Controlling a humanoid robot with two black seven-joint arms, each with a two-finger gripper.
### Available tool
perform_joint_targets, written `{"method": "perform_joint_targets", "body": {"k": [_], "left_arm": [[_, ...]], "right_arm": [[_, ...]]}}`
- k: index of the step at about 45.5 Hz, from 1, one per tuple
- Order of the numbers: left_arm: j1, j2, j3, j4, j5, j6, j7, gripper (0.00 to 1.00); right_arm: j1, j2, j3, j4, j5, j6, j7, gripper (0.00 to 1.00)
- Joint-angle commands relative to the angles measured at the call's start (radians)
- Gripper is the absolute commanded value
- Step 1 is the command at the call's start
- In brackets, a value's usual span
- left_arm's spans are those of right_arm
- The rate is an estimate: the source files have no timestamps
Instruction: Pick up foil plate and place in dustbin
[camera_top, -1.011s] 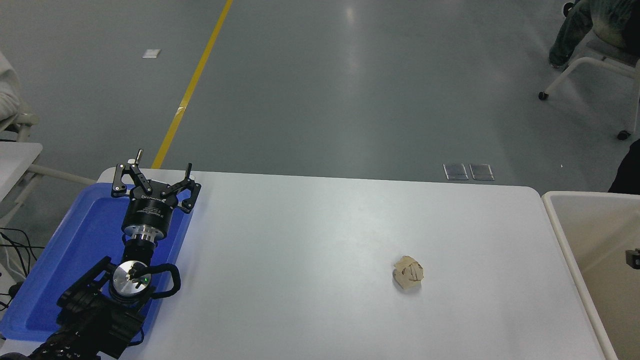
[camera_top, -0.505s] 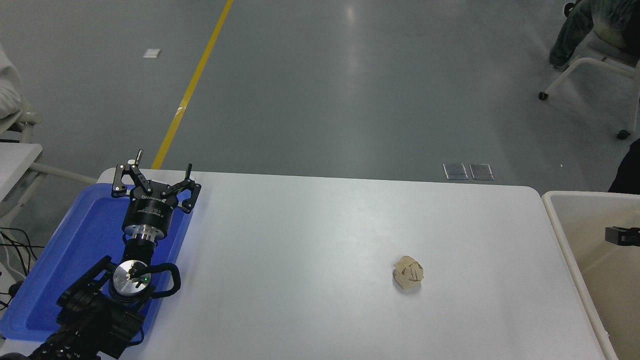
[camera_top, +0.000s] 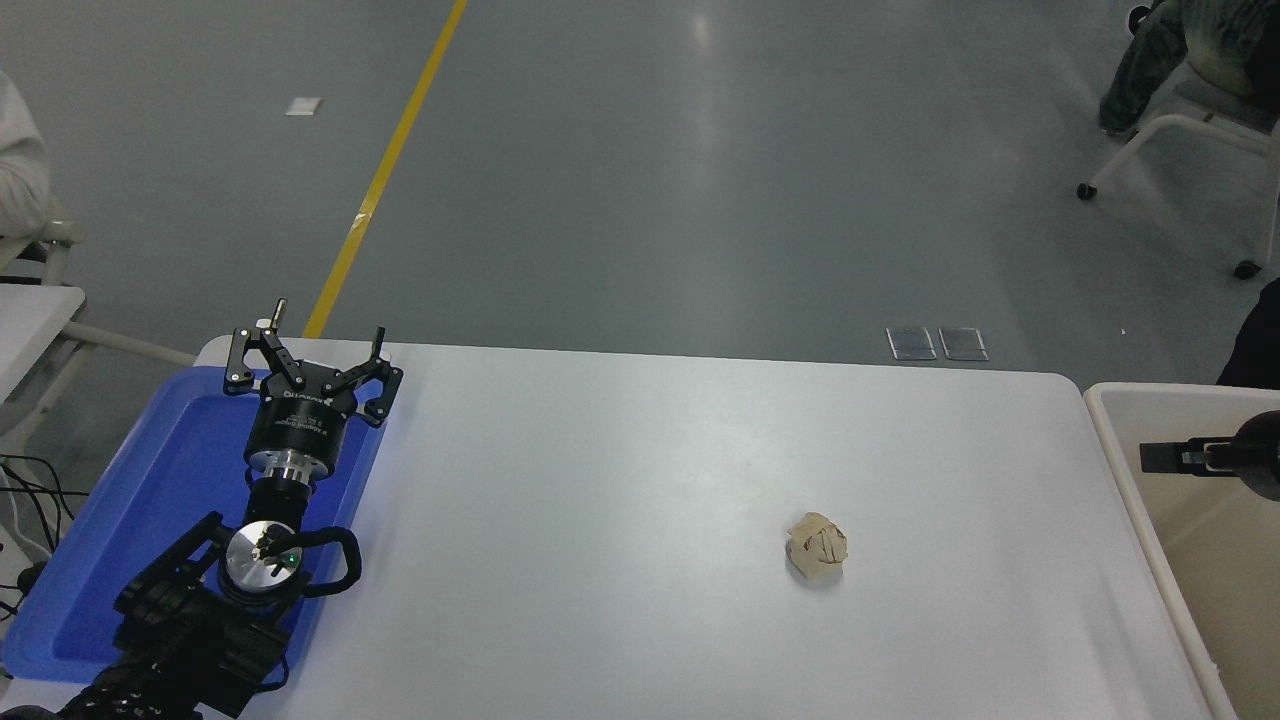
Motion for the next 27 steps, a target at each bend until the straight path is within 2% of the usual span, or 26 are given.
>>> {"method": "perform_joint_targets", "body": {"k": [1, 16, 27], "left_arm": [[0.000, 0.000, 0.000, 0.000, 0.000, 0.000, 0.000, 1.00], [0.000, 0.000, 0.000, 0.000, 0.000, 0.000, 0.000, 1.00], [0.000, 0.000, 0.000, 0.000, 0.000, 0.000, 0.000, 1.00]], "right_arm": [[0.219, 0.019, -0.106, 0.193, 0.011, 0.044, -0.009, 1.00], [0.474, 0.132, -0.172, 0.403, 0.139, 0.131, -0.006, 1.00], [0.548, 0.223, -0.167, 0.451, 0.166, 0.192, -0.003, 1.00]]}}
